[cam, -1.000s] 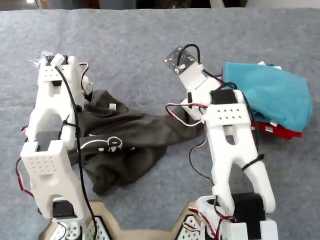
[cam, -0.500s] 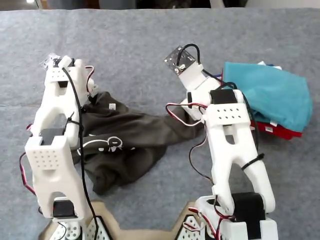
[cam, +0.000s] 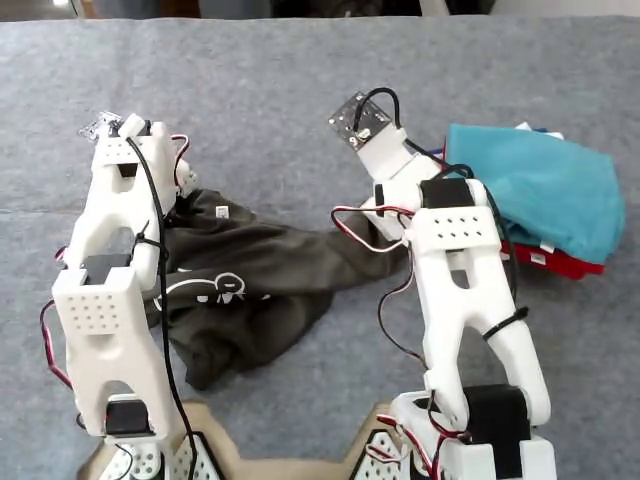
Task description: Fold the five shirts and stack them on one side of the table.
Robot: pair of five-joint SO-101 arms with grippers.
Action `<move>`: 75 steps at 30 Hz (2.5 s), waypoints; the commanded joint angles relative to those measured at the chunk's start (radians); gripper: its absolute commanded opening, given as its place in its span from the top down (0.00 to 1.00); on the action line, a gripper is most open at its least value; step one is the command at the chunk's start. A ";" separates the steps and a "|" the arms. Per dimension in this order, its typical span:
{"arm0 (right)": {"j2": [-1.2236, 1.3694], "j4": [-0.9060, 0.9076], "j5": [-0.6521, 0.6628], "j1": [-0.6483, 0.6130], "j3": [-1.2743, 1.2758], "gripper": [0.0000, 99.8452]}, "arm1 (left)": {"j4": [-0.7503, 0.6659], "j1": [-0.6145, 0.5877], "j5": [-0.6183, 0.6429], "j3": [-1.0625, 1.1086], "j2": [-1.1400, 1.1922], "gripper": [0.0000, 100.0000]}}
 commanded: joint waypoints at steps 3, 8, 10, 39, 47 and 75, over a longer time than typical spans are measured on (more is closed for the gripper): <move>0.002 -0.014 -0.002 -0.008 -0.041 0.99 | -0.031 -0.008 -0.029 -0.039 -0.009 0.95; 0.002 -0.014 -0.002 -0.008 -0.041 0.99 | -0.031 -0.010 -0.051 -0.041 -0.009 0.95; 0.002 -0.014 -0.002 -0.008 -0.041 0.99 | -0.032 -0.013 -0.055 -0.042 -0.009 0.97; -0.007 0.264 -0.565 0.101 -1.225 0.99 | 0.460 -0.143 -0.566 -1.363 -0.230 0.97; 0.001 0.253 -0.660 0.117 -1.624 0.99 | 0.460 -0.271 -0.631 -1.369 -0.534 0.97; -0.007 0.311 -0.583 0.086 -1.880 0.99 | 0.229 -0.297 -0.692 -0.025 -1.768 0.97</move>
